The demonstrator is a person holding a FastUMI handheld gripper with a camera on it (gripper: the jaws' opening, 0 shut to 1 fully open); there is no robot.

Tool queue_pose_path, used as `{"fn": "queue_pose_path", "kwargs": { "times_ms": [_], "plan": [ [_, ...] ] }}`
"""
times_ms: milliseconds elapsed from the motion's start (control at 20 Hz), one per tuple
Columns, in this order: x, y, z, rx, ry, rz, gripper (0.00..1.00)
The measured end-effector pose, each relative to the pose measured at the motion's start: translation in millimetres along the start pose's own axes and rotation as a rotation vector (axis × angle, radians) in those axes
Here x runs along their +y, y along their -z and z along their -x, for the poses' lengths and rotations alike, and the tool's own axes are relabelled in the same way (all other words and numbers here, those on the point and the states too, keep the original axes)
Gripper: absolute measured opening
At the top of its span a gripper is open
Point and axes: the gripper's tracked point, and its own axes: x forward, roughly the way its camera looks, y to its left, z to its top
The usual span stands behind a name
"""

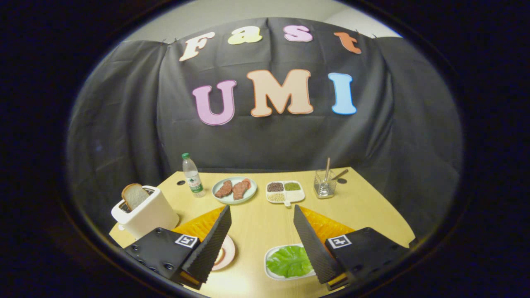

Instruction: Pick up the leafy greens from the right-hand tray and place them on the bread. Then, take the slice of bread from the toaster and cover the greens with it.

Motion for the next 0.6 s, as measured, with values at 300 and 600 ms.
{"fn": "queue_pose_path", "kwargs": {
  "times_ms": [300, 600],
  "plan": [
    [-91.2, 56.1, -11.3, 0.104, 0.099, -0.132, 0.94],
    [-138.2, 123.7, -32.8, 0.191, 0.138, -0.282, 0.92]
  ]
}}
